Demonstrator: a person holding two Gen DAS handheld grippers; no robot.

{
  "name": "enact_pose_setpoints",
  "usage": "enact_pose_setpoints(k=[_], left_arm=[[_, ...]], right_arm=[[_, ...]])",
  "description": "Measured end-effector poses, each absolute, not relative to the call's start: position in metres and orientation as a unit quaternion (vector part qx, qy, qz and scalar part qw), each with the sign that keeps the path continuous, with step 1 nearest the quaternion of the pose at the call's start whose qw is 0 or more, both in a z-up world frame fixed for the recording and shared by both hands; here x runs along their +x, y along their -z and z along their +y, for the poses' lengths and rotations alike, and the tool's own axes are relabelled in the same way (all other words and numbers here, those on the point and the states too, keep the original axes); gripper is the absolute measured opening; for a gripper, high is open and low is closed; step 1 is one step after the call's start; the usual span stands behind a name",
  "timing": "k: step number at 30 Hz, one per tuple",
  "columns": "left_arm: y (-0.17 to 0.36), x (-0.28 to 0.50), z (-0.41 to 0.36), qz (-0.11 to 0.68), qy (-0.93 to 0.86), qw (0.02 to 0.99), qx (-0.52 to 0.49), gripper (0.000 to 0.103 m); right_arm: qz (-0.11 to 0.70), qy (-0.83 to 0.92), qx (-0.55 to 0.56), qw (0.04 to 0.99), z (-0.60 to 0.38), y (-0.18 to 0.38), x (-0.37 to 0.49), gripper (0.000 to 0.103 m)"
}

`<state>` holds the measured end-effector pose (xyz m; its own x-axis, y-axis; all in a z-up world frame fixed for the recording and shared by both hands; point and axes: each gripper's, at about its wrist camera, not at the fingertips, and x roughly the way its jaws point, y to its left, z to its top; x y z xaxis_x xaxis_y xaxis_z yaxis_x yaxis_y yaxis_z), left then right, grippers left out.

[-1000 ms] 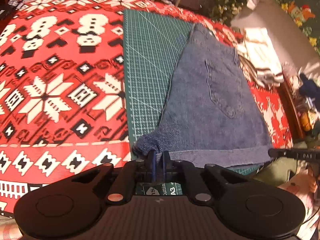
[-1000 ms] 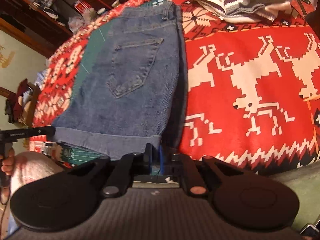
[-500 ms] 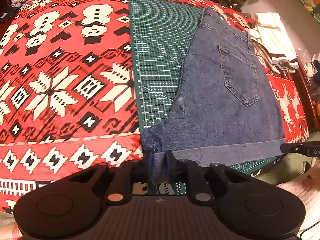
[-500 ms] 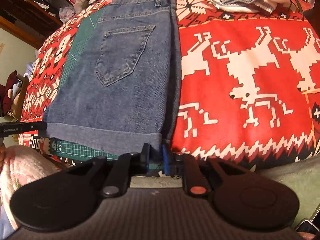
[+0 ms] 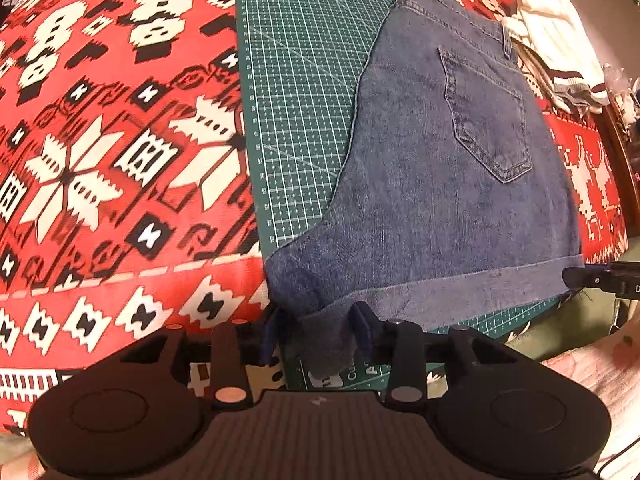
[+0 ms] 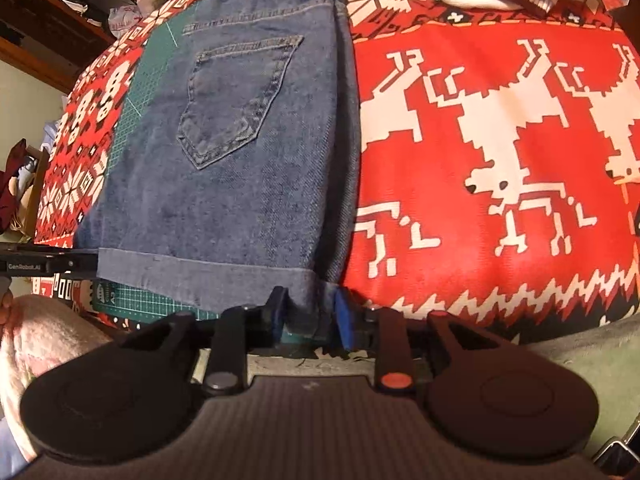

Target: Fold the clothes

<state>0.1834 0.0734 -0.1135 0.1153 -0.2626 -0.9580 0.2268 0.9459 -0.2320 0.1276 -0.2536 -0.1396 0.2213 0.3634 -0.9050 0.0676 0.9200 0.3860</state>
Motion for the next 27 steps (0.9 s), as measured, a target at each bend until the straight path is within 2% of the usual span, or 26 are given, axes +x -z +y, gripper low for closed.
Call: enact_pose_setpoints(k=[2,3,5,8,17,21,27], left_arm=[[0.113,0.183,0.073,0.642,0.170,0.748,-0.017,0.025],[0.113,0.182,0.073,0.640,0.173,0.748,-0.018,0.024],[0.110,0.179,0.071,0.637,0.174,0.751,-0.011,0.020],[0.104,0.173,0.065,0.630,0.168,0.758,0.006,0.018],[0.090,0.137,0.038,0.625,0.190,0.757,0.027,0.018],[0.098,0.131,0.032,0.628,0.176,0.757,0.038,0.023],[0.072,0.128,0.047,0.598,0.165,0.784,0.024,0.031]], right_arm=[[0.618,-0.103,0.172,0.760,-0.253,0.140,0.129,0.025],[0.619,-0.107,0.170,0.759,-0.251,0.140,0.130,0.019],[0.621,-0.112,0.153,0.760,-0.247,0.137,0.132,0.017],[0.621,-0.119,0.114,0.766,-0.238,0.128,0.132,0.013],[0.621,-0.119,0.071,0.771,-0.250,0.097,0.123,0.012],[0.627,-0.104,0.070,0.768,-0.256,0.101,0.116,0.015],[0.610,-0.103,0.067,0.783,-0.267,0.088,0.109,0.032]])
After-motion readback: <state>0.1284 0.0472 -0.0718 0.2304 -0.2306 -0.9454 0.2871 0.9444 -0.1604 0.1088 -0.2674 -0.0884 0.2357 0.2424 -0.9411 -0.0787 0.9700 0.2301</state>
